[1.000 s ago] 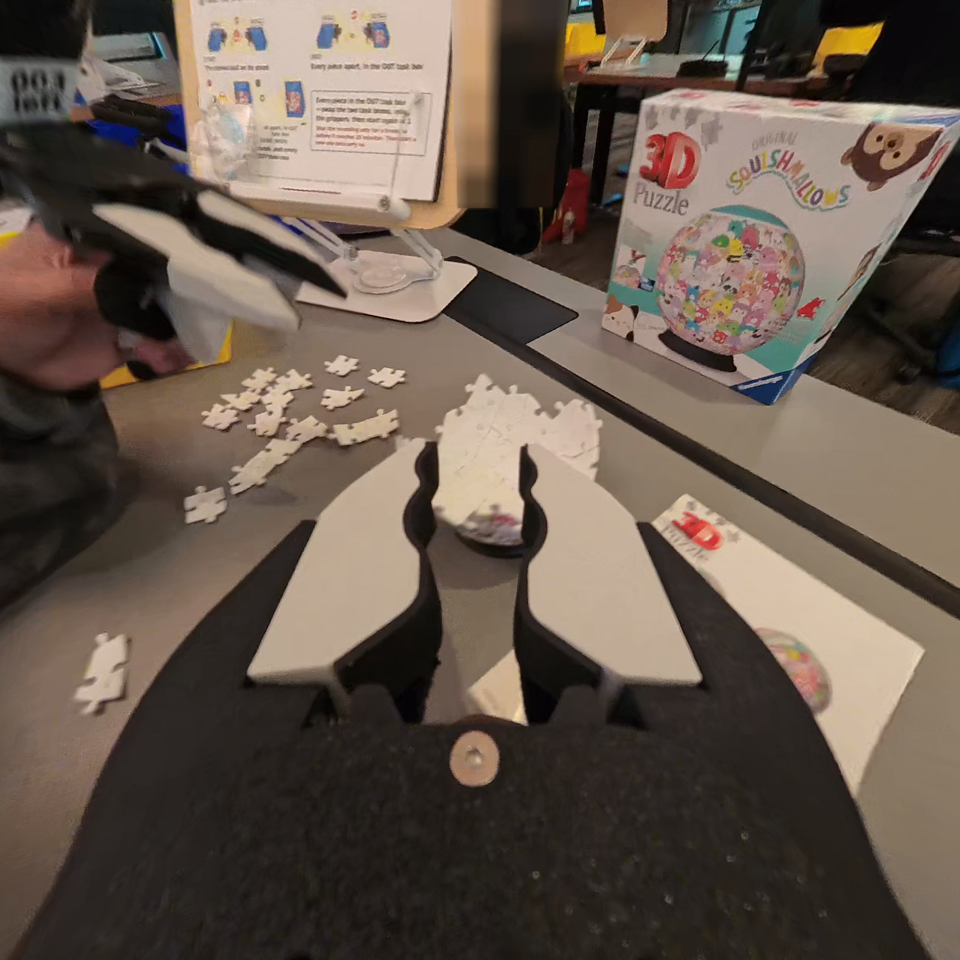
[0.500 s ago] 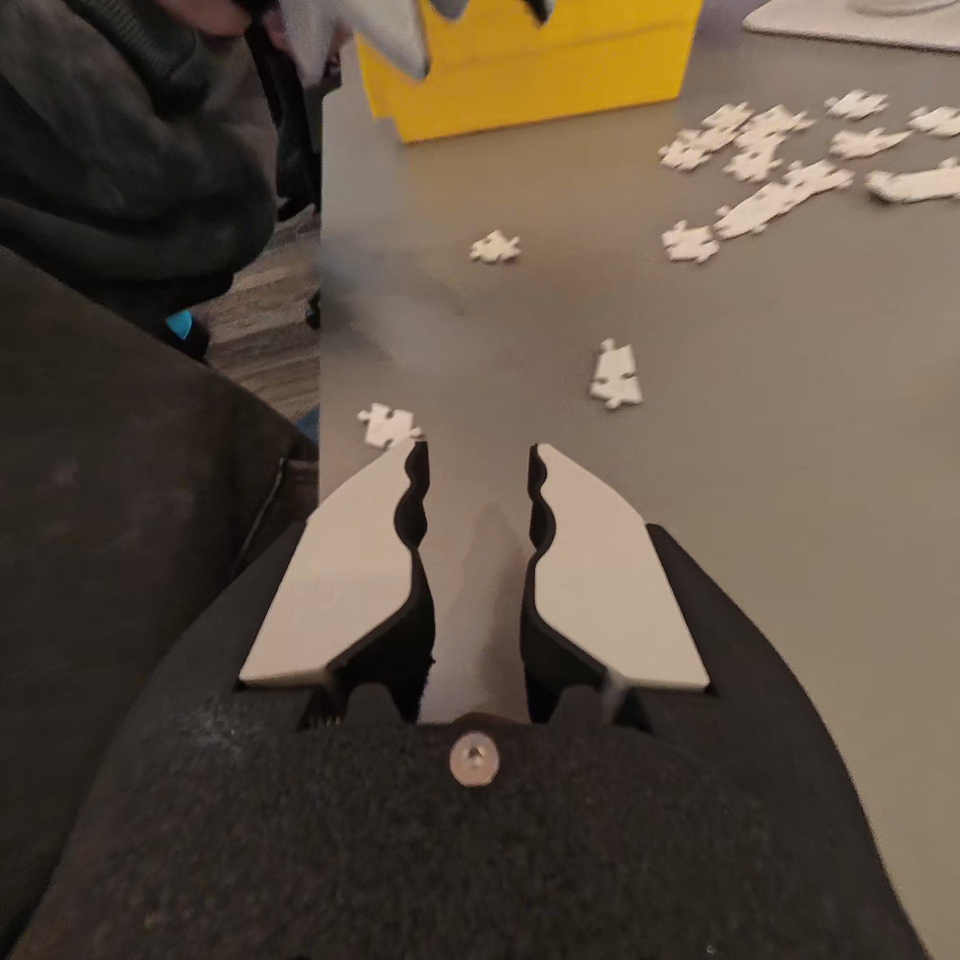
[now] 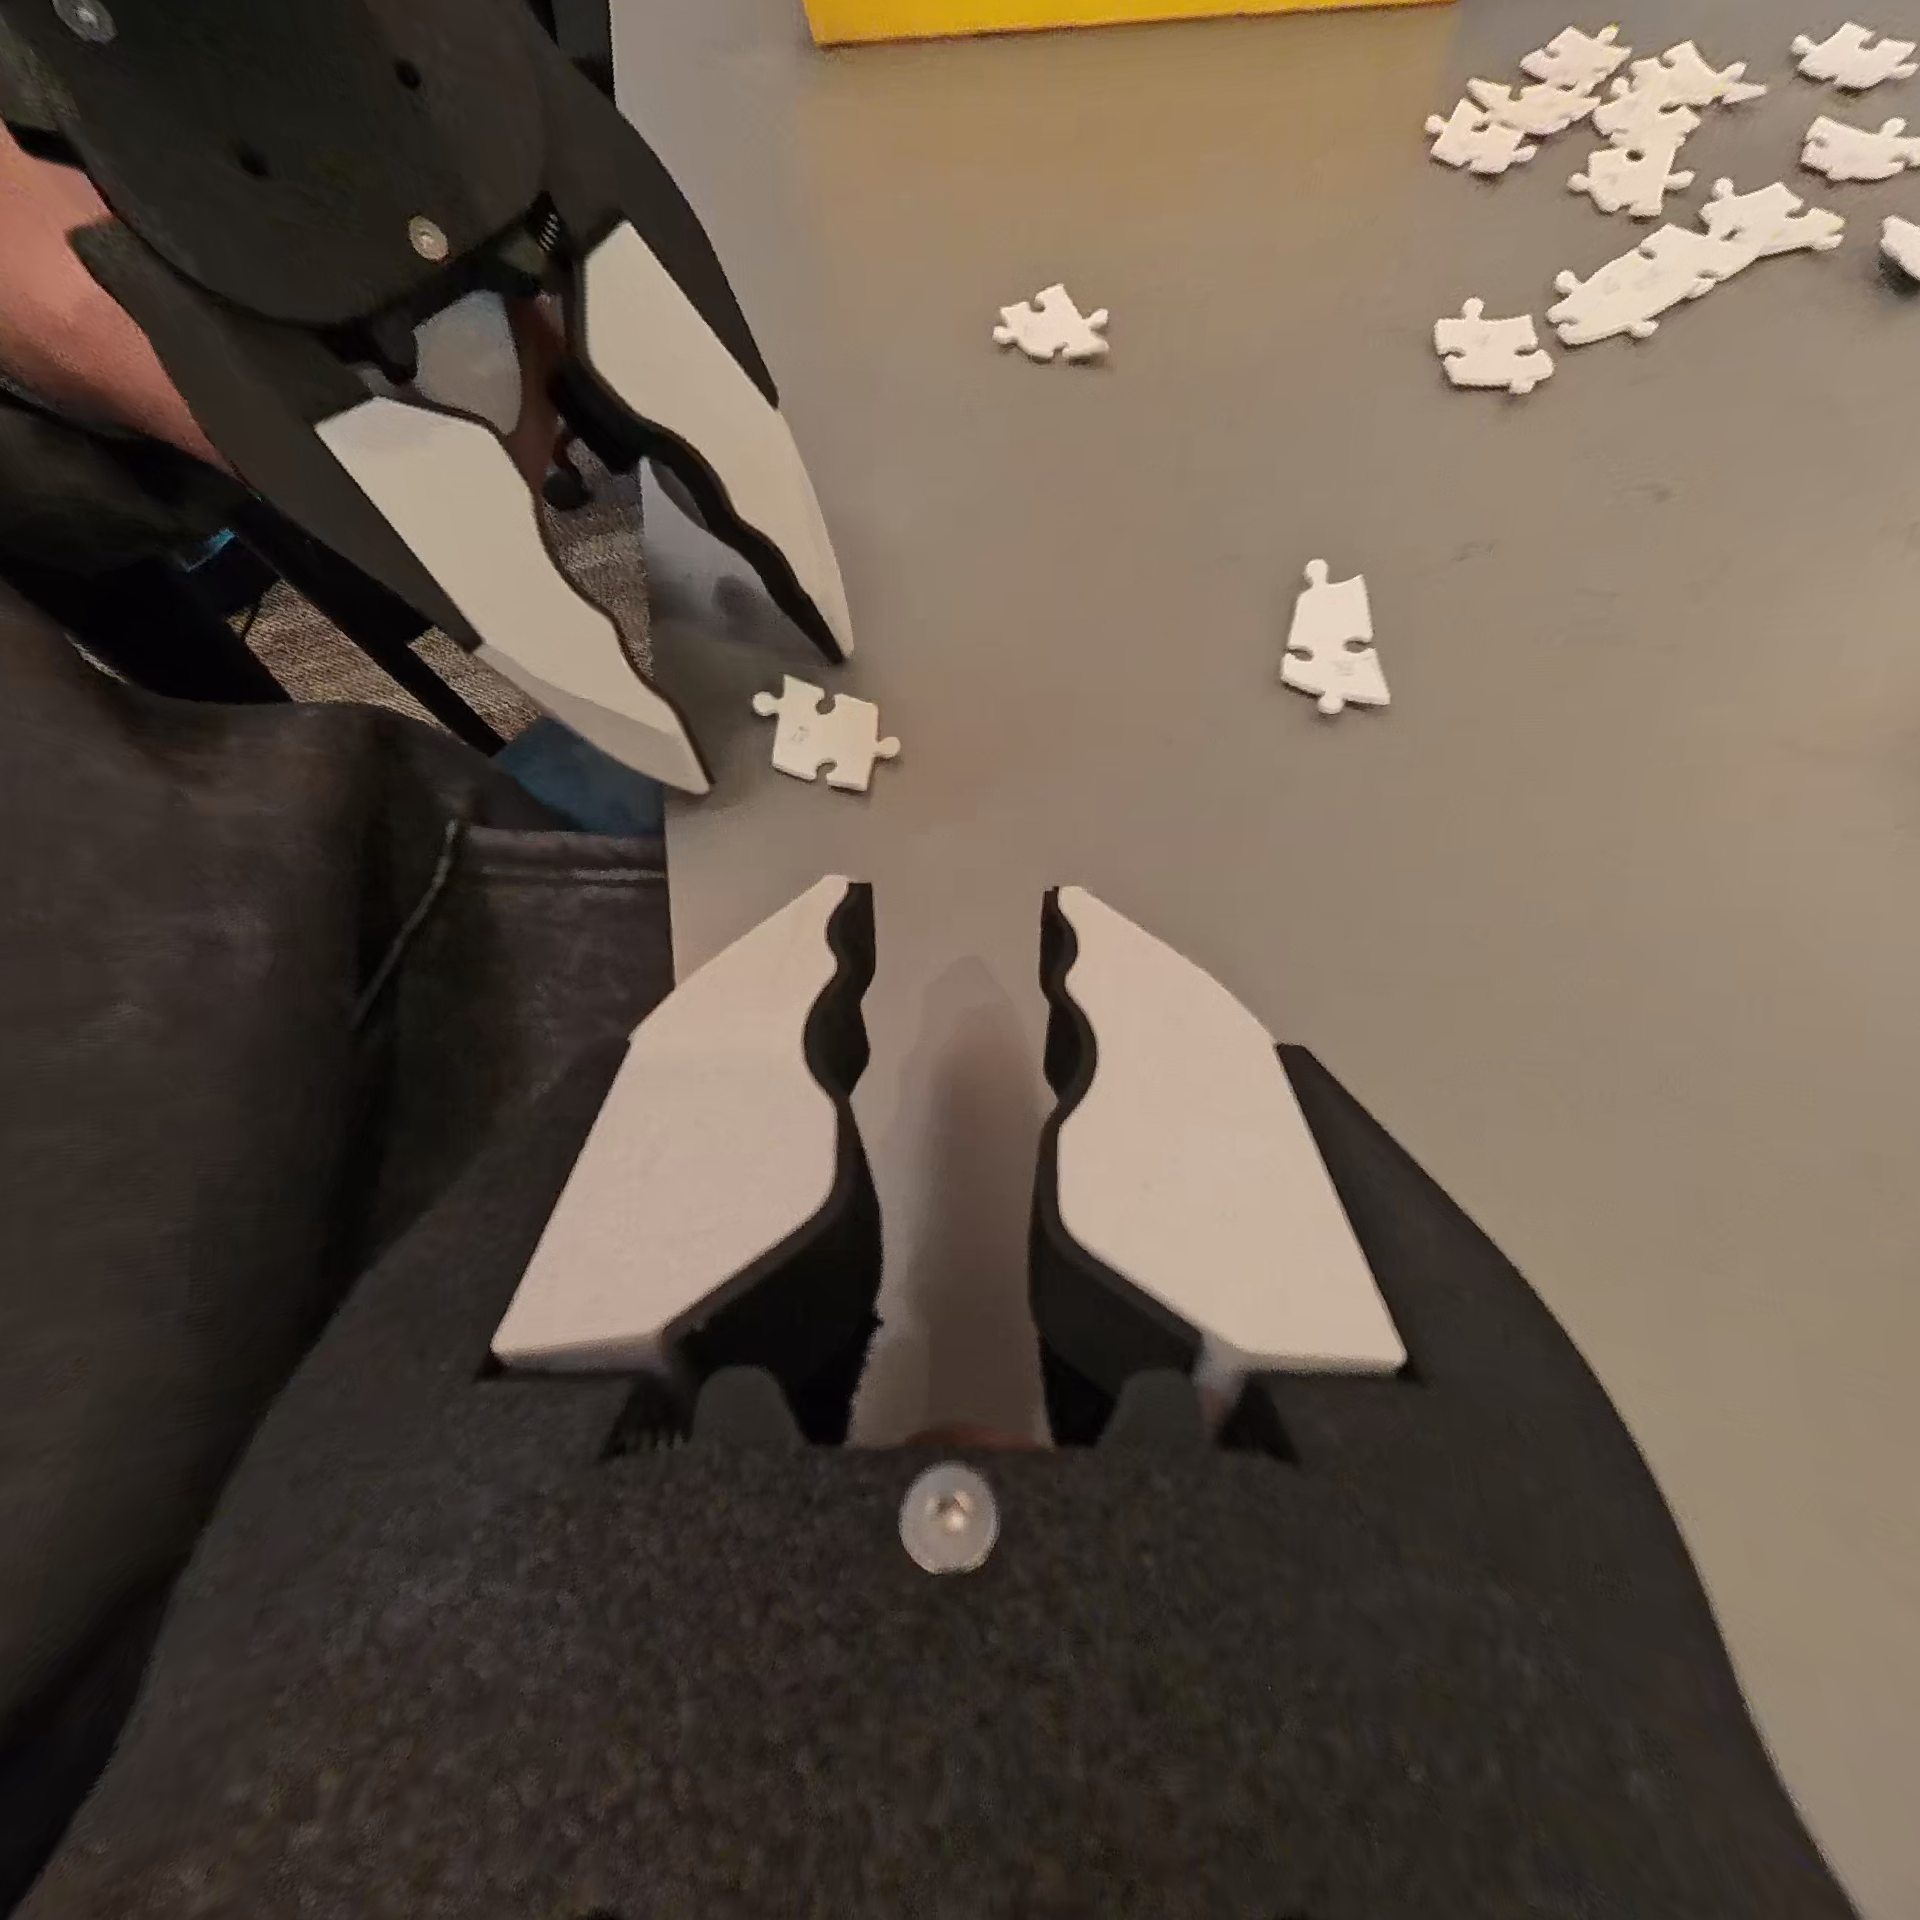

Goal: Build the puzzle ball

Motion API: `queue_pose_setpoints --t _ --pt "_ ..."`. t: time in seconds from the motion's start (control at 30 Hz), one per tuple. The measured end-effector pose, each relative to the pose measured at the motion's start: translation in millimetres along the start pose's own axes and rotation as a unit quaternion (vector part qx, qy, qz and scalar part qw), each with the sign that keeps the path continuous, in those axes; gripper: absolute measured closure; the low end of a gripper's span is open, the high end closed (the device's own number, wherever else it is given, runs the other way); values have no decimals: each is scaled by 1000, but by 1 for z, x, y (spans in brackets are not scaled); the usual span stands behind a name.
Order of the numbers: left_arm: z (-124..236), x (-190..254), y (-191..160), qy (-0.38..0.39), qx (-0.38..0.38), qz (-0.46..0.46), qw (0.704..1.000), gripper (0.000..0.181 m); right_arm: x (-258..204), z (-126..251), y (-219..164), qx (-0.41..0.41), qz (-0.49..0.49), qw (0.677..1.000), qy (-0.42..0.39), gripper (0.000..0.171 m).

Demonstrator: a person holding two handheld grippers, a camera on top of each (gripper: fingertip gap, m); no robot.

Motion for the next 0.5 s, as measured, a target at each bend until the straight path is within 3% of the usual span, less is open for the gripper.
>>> queue_pose_setpoints --t 0.17,0.37,0.5 --pt "0 24 3 -49 24 14 998 135 -5 -4 -1 -9 12 1000 -12 141" --pt "-2 18 6 -33 28 17 999 131 -10 -8 -4 -21 2 1000 -5 141" --pt "-1 5 7 16 27 3 999 129 -23 -18 -4 -36 28 999 -9 142"
Point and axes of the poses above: each gripper's, where its closed fingertips meet, z back along the fingers, y out of its top, x = y × z across the jaws, the point moved 1 cm from there along z, back along the fingers, and after that the axes turned 10 degrees about -x, right-handed, at the moved point
